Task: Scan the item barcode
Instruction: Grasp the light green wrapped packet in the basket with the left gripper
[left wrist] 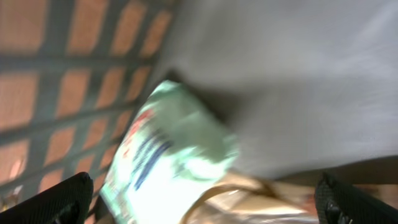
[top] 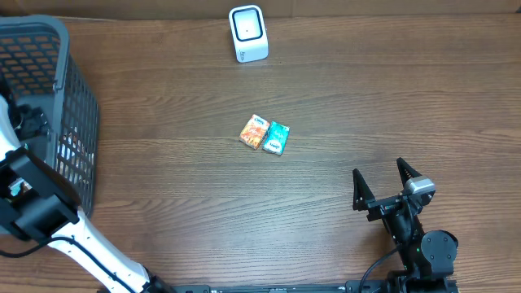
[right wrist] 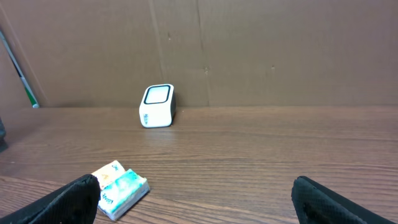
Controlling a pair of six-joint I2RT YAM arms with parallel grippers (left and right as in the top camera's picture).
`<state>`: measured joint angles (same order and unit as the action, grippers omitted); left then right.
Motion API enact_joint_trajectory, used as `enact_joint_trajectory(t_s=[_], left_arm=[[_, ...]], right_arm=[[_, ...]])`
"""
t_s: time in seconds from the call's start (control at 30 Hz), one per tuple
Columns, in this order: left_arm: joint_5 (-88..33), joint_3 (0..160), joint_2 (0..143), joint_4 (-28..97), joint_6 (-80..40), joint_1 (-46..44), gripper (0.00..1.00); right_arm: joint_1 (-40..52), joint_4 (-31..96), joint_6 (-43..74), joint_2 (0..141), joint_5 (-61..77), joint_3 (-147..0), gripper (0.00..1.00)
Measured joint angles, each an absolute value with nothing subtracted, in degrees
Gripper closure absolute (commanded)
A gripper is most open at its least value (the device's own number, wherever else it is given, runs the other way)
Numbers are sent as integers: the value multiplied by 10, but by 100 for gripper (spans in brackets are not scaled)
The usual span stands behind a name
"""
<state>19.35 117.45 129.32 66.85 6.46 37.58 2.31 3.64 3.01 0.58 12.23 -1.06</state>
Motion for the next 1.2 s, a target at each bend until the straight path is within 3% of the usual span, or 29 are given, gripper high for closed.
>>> enact_joint_trajectory(t_s=[0.37,0.5,0.57,0.6,0.67,0.77,1.2], left_arm=[[219,1117,1293,638,44,414,0],[219,1081,1293,610,46,412,10],[220,1079,1293,601,46,412,22],[219,1079,1293,595,48,412,34],[219,1079,1293,587,47,412,72],[223,1079,1293,576,46,412,96],[231,1079,1282,588,46,402,96]], right_arm=[[23,36,30,6,122,-11,0],[23,36,30,6,123,-11,0],[23,37,30,6,123,-11,0],[23,36,30,6,123,-11,0],[23,36,30,6,122,-11,0],[23,36,30,6,123,-11,0],[23,37,30,6,122,-11,0]])
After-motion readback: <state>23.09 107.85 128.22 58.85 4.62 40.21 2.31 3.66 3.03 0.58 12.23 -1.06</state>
